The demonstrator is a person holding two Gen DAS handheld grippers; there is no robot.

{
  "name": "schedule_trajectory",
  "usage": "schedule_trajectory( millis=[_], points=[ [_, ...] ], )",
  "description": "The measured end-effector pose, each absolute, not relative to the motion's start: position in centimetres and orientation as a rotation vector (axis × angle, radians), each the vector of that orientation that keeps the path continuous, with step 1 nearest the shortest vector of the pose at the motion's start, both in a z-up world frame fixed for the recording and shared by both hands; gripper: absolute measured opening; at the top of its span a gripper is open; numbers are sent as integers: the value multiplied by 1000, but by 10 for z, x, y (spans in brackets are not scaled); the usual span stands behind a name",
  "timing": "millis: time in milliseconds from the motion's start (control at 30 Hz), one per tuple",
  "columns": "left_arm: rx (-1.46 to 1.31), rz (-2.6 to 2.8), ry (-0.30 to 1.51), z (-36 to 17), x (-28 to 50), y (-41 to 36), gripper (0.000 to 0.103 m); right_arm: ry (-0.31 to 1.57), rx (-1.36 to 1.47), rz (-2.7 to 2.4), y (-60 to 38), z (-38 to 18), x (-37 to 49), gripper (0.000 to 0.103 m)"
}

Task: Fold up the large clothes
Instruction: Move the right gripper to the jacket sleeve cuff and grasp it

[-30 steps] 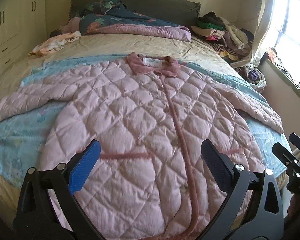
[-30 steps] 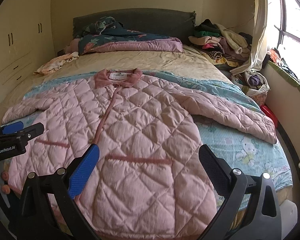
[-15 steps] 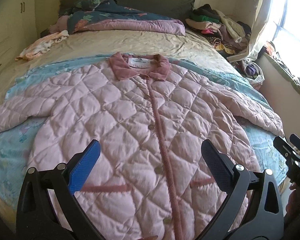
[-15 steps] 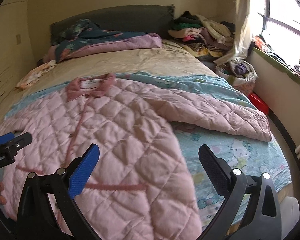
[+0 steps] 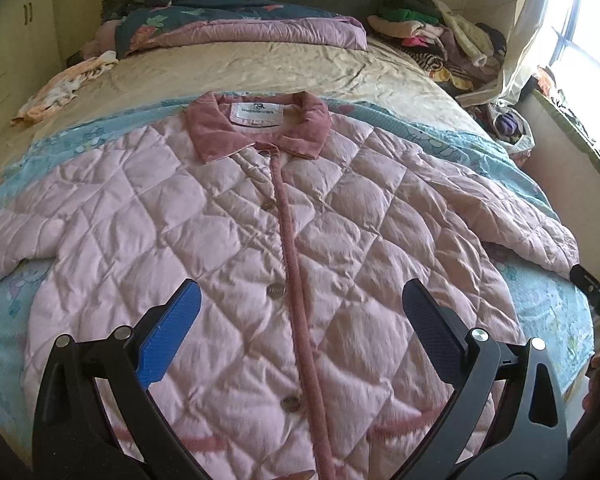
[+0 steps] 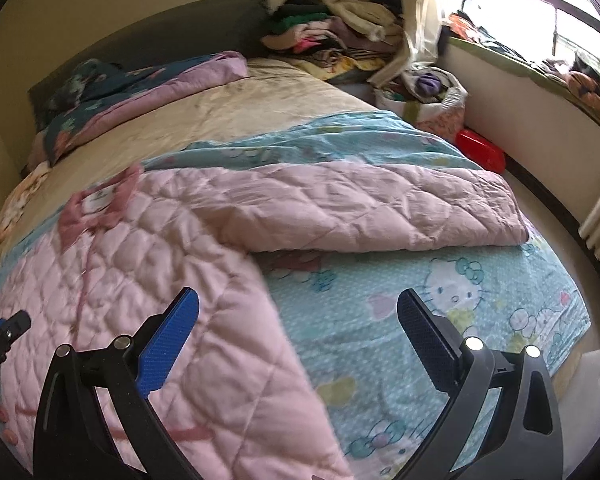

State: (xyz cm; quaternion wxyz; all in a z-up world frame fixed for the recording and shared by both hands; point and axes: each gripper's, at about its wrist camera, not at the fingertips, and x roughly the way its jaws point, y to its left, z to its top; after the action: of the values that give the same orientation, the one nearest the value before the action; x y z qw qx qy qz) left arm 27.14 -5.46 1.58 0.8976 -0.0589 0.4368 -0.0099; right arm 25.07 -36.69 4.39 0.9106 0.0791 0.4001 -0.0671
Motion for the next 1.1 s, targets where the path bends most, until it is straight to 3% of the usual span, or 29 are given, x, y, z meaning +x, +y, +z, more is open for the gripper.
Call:
schedule_trajectory(
  millis=[567, 1100],
  points=[
    [-118, 0, 960, -13, 340, -56, 95, 888, 287, -392, -470, -7, 321, 99],
    [-115, 44, 995, -37, 391, -50, 95, 908, 677, -535, -568, -67, 349, 98]
  ],
)
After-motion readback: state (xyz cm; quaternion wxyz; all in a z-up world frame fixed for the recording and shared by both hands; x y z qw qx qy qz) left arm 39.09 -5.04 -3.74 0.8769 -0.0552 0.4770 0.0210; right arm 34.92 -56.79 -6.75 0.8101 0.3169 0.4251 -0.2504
